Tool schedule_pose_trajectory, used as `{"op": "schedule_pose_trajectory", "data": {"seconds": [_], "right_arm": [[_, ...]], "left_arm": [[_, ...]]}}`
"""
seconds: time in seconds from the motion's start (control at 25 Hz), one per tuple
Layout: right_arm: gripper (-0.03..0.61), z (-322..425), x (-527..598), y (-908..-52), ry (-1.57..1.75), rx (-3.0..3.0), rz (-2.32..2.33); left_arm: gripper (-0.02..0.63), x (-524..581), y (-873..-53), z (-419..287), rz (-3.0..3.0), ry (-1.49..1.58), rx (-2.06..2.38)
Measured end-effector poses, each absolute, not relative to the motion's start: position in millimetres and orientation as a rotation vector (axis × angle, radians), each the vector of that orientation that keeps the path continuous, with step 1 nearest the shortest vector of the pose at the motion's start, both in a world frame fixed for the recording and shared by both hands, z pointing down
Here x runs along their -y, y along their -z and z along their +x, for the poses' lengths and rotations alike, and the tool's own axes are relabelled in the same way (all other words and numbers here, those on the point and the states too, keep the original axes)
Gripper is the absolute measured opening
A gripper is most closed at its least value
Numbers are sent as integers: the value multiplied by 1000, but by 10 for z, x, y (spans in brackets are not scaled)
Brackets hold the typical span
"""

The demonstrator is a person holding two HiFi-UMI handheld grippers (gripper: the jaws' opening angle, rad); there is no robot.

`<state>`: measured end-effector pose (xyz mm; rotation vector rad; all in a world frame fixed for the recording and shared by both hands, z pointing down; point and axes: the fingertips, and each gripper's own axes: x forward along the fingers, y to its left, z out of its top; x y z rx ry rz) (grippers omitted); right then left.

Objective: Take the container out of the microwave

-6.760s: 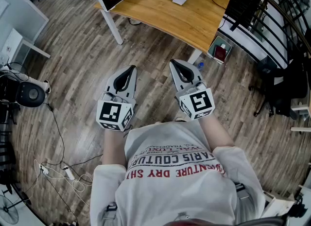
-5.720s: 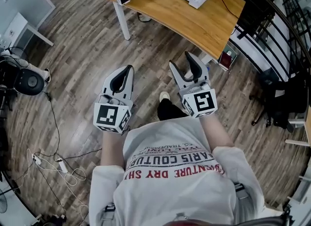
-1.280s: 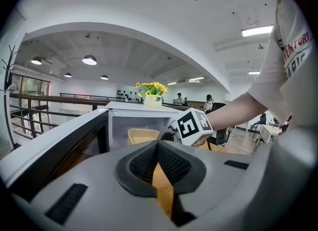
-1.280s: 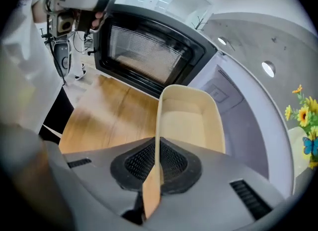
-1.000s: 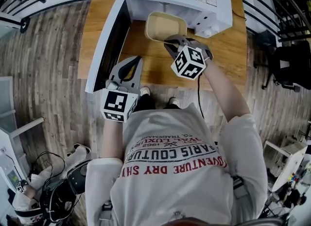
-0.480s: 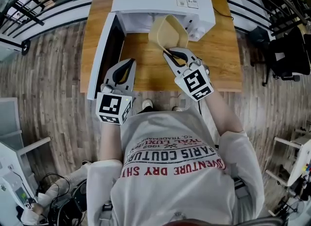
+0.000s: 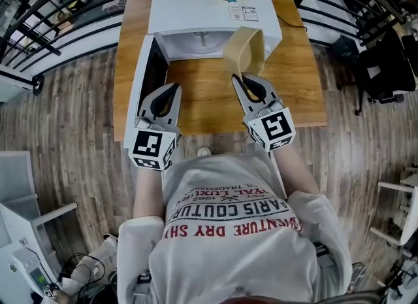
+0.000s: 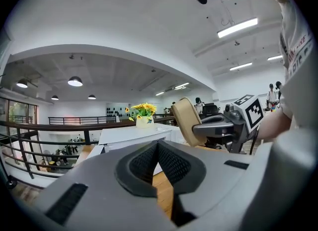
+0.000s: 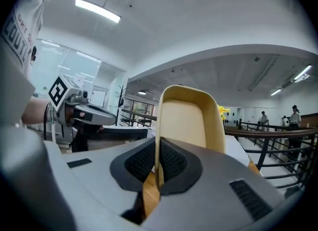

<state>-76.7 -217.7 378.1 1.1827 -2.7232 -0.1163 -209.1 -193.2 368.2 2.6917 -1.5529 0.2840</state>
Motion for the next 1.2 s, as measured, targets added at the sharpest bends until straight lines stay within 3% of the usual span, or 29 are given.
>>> {"op": "schedule_pose_trajectory", "data": {"seconds": [0.48,1.2], "right_arm": [[32,-572,2358,-3519,137,2718,1499],[31,-709,2542,-3472,119,2709,1469]], "left_arm": [[12,2089,-3682,-2182,2713,-248,1519],[12,2287,-3654,-2167,2698,-218,1518]]}}
